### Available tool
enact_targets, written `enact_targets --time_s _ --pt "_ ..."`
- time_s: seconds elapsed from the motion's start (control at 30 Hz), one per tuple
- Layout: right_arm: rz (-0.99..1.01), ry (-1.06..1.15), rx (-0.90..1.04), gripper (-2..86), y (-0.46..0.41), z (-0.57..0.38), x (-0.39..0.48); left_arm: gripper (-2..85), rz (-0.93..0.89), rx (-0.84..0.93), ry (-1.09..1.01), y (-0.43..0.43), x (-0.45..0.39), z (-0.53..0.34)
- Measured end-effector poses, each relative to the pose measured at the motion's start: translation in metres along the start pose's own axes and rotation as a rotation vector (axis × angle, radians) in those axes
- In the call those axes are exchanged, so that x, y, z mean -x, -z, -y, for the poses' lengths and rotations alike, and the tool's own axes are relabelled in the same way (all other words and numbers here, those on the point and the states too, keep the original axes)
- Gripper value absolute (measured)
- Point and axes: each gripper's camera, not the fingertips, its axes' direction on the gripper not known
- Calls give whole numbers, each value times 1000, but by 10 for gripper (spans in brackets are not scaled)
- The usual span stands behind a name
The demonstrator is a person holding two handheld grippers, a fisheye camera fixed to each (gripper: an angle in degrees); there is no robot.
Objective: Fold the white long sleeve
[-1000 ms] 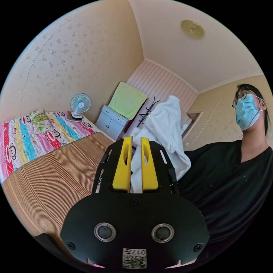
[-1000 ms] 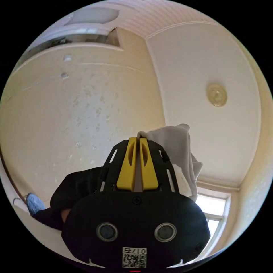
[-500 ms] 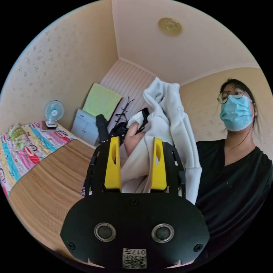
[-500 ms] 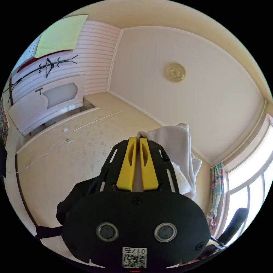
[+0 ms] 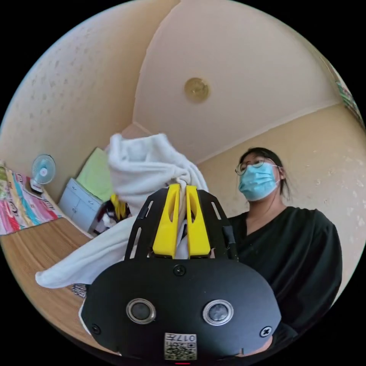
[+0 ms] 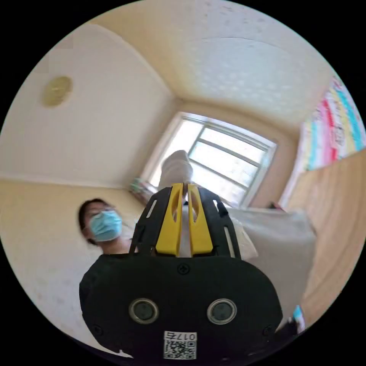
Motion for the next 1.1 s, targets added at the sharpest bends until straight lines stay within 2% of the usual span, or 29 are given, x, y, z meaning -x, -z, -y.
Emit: enact_targets --time_s 0.03,0.1,0.17,0.27,0.37,0.47,0.53,0.6,0.7,0.83,0.97,1.1 --pt "-101 -30 4 25 3 -1 -3 30 89 20 -52 4 -14 8" --pt "-484 -102 56 36 11 -5 -5 32 214 50 -106 3 -32 17" --pt "-637 -123 14 57 17 -14 3 33 450 60 -97 -6 -50 21" --pt "-578 6 -38 88 0 -29 36 33 694 176 -144 -38 -58 18" --pt "-463 155 56 138 -54 -31 60 33 810 303 -160 -71 -50 7" --pt "-450 243 174 164 -114 -27 52 32 781 403 -136 -98 -35 -8" --pt "-483 229 203 138 -131 -25 31 31 767 430 -110 -105 -30 -16" --pt "-375 212 177 88 -114 -28 10 30 781 413 -83 -97 -29 -18" --pt "-188 213 135 42 -79 -35 -9 30 680 301 1 -60 -26 -17" --pt "-107 258 30 33 -25 -42 -6 31 623 117 117 2 -25 -14" --pt "-284 380 -134 29 38 -62 41 33 695 49 106 34 -45 -4" --pt "-472 487 -119 27 57 -73 84 36 776 78 72 35 -60 15"
